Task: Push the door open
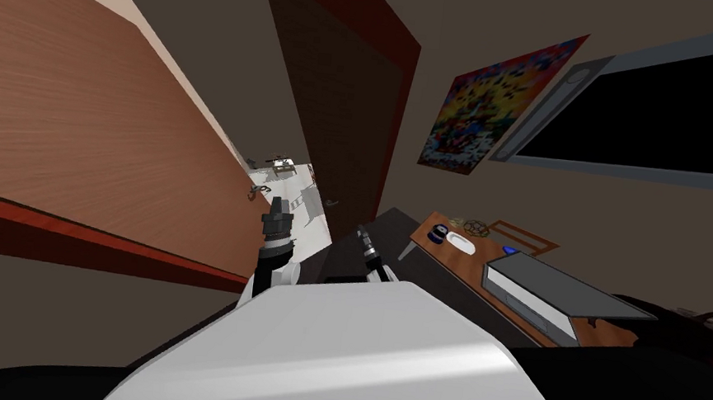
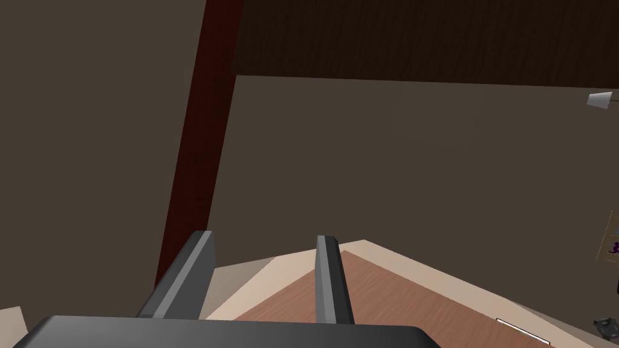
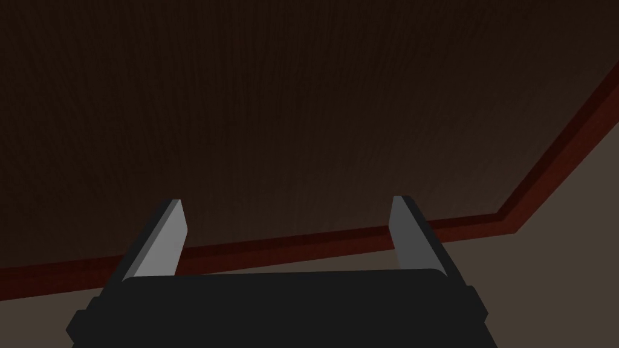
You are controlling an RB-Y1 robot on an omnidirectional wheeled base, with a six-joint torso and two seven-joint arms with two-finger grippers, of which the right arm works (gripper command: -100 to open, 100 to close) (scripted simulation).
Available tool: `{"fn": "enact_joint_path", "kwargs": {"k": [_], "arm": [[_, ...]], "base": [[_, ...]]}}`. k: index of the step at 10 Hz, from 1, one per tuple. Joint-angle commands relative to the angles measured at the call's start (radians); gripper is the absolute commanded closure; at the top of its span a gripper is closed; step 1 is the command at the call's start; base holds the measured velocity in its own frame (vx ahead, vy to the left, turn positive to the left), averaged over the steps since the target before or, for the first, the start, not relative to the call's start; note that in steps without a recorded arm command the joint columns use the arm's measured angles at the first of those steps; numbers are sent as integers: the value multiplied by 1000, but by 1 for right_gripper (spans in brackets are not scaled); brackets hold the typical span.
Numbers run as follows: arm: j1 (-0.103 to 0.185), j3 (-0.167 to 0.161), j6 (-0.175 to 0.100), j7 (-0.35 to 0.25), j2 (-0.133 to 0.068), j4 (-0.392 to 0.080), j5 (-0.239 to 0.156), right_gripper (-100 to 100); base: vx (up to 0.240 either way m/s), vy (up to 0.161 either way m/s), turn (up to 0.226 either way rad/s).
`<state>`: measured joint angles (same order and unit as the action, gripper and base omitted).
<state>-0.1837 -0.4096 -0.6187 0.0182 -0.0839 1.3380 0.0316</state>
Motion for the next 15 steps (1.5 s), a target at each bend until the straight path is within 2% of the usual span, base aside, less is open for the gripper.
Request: {"fn": "enact_joint_path", "kwargs": {"k": [1, 11, 12, 15], "arm": [[13, -17, -5, -7, -2, -28, -3, -100], [92, -117, -57, -37, 10, -224, -19, -100], [106, -135, -66, -43, 13, -260, -22, -100], [126, -160, -79, -50, 18, -310, -26, -100]], "base": [[89, 31, -41], [94, 39, -36], [105, 51, -55], [111, 43, -33]]}}
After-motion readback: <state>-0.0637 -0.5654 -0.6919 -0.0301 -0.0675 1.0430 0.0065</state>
